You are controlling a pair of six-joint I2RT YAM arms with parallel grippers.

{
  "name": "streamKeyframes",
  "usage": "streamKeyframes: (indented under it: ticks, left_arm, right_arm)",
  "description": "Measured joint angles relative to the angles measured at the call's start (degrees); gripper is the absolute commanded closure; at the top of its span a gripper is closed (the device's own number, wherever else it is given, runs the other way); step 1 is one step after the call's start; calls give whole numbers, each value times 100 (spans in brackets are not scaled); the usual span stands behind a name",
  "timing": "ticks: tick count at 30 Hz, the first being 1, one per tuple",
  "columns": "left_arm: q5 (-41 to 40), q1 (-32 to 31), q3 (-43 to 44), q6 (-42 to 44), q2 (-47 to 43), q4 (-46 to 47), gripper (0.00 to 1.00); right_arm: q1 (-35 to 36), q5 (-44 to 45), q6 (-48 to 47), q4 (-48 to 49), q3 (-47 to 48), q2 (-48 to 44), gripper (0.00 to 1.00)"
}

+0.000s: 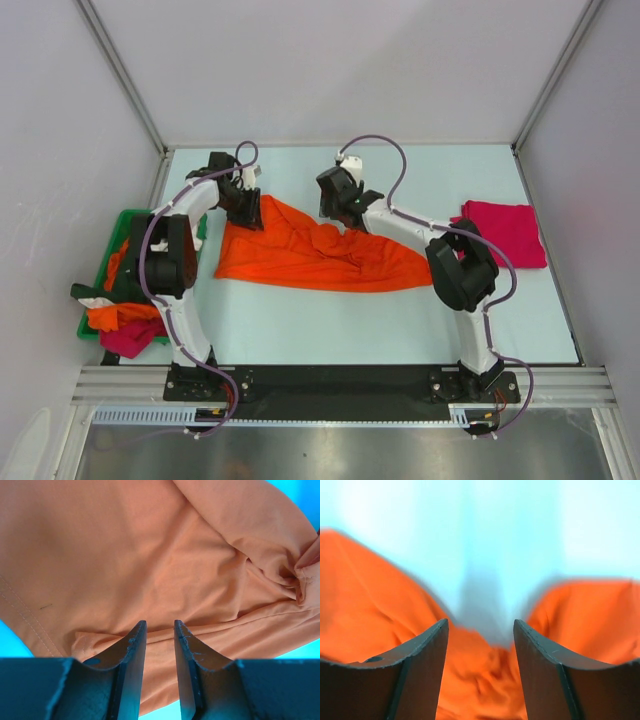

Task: Fold and stack the t-shirts
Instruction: Grap the side of the flattened tshirt furthest away from the robot with both arms

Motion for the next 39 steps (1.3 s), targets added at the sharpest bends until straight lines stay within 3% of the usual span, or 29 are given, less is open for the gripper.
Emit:
streamKeyframes:
  ticks: [8, 26, 29, 30, 32, 39]
  left_arm:
    - [0, 0, 17, -4, 0, -7, 66]
    - [-2, -2, 92, -52, 74, -20, 66]
    - [-2, -2, 94, -57, 74, -20, 66]
    - [-2, -2, 94, -57, 74, -20, 65]
    - [-2, -4, 96, -57, 74, -20, 66]
    - [-2, -17, 98, -57, 74, -20, 65]
  right_arm:
    - [-153, -175, -219, 20, 664, 479, 43]
    - [-238, -621, -168, -35, 435, 898, 60]
    - [-232, -660, -138, -31, 291, 898, 72]
    - [-227, -667, -105, -13, 234, 898, 84]
    - [-214, -675, -87, 22, 168, 876, 99]
    - [-201, -586, -44, 79, 37, 774, 100]
